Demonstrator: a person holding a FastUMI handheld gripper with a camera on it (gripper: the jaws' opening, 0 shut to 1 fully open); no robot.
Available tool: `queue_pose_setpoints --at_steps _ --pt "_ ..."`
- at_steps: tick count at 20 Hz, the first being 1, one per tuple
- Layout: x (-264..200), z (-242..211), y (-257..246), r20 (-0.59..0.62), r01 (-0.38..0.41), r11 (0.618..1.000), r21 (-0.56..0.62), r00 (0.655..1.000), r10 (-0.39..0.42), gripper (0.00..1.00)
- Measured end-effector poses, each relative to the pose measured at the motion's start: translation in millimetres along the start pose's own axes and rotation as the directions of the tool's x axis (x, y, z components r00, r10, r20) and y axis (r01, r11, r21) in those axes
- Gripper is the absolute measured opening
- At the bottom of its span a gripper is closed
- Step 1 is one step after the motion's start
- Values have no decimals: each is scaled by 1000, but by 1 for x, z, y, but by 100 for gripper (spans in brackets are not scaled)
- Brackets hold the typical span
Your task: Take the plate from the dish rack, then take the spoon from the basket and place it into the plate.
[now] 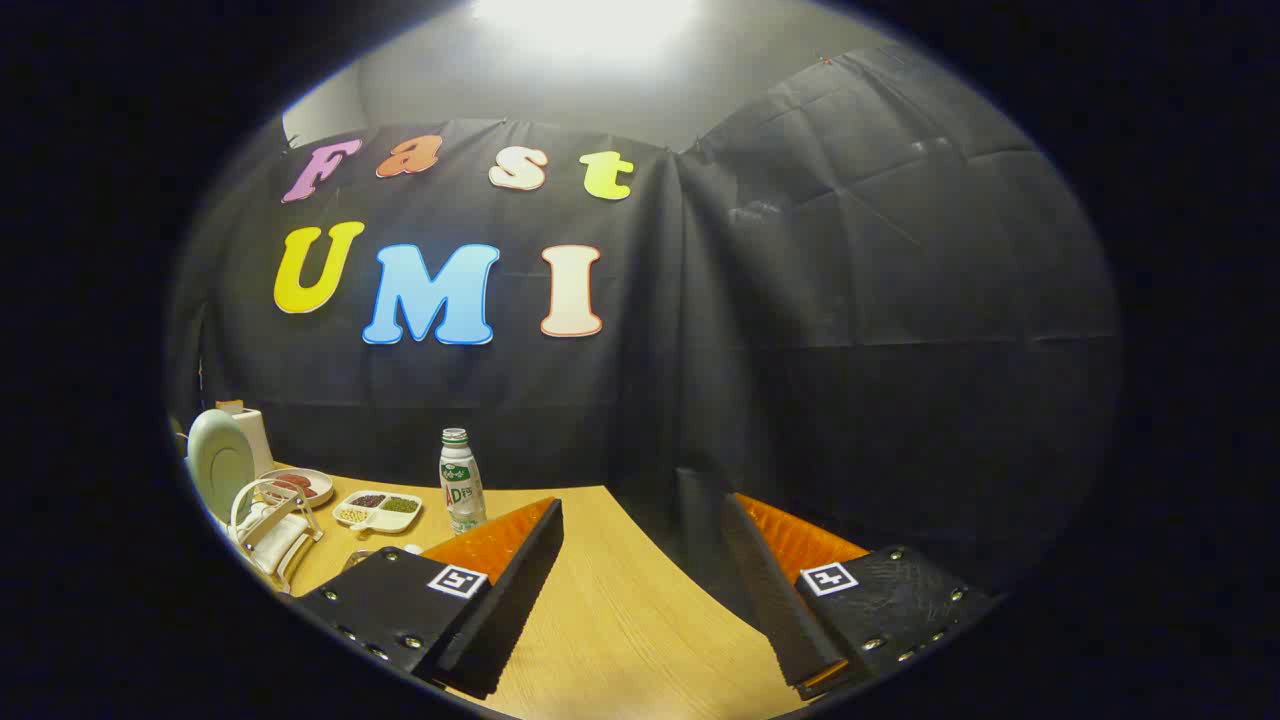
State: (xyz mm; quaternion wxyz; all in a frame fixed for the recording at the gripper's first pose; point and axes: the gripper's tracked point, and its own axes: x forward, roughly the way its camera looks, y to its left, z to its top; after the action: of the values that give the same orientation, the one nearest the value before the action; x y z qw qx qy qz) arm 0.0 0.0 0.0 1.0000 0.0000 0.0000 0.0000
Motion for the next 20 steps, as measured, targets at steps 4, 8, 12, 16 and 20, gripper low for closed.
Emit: queue_pose_setpoints --at_steps 4,8,12,16,20 --pt "-71 21 28 -75 52 998 -23 996 -54 98" --pt "-128 33 104 -129 -10 1000 23 992 13 98" --pt "-159 38 198 -177 -151 986 68 971 161 98" --pt "-161 38 285 -205 -285 952 114 930 303 98" --pt "-145 35 361 -218 -365 916 167 892 395 98"
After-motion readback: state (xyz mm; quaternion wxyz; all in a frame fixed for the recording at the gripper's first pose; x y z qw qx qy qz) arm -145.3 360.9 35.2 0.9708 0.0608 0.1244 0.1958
